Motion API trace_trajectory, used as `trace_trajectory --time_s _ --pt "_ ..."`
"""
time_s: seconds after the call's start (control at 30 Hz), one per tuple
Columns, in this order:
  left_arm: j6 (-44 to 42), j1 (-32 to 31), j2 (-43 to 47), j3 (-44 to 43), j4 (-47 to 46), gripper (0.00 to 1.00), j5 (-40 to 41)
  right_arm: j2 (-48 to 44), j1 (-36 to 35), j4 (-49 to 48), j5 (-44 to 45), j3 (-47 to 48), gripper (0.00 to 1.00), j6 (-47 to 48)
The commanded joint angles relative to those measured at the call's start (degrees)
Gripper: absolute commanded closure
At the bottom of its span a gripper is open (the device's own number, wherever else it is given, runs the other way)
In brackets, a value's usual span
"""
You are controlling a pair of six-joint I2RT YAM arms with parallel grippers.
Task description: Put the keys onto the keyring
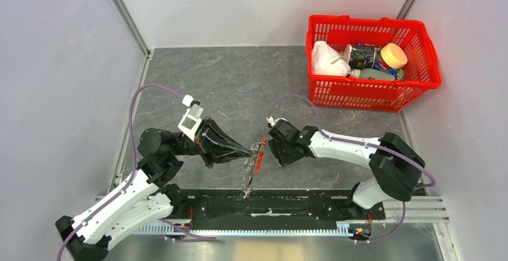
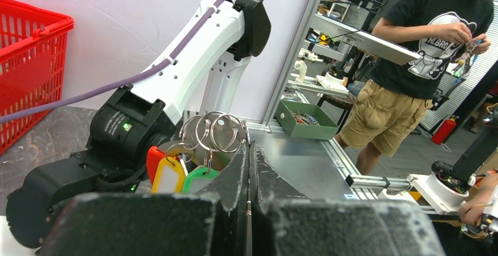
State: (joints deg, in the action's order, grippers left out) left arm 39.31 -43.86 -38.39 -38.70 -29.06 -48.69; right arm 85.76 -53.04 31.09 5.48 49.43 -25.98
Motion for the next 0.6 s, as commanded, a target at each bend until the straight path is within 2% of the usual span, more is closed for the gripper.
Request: trace_trajectory --time_s 0.0,0.37,0.5,0.57 --pt "-2.2 -0.3 0.7 -1.4 -1.7 0.98 -0.9 2.3 -0.2 -4.2 2.4 2.8 0.4 1.4" --pt "-2.9 -0.3 0.4 -1.6 -0.8 0.98 -0.7 4.7 -0.7 -4.5 6.1 3.9 0.41 2.9" --pt "-3.0 -0.3 0.6 -1.7 -0.6 0.98 -0.6 5.9 -0.7 -4.3 6.4 4.0 0.47 2.7" --pt "-3.2 -0.3 0.6 -1.7 -0.4 0.98 -0.6 6.3 -0.7 -4.3 6.1 3.9 0.55 2.4"
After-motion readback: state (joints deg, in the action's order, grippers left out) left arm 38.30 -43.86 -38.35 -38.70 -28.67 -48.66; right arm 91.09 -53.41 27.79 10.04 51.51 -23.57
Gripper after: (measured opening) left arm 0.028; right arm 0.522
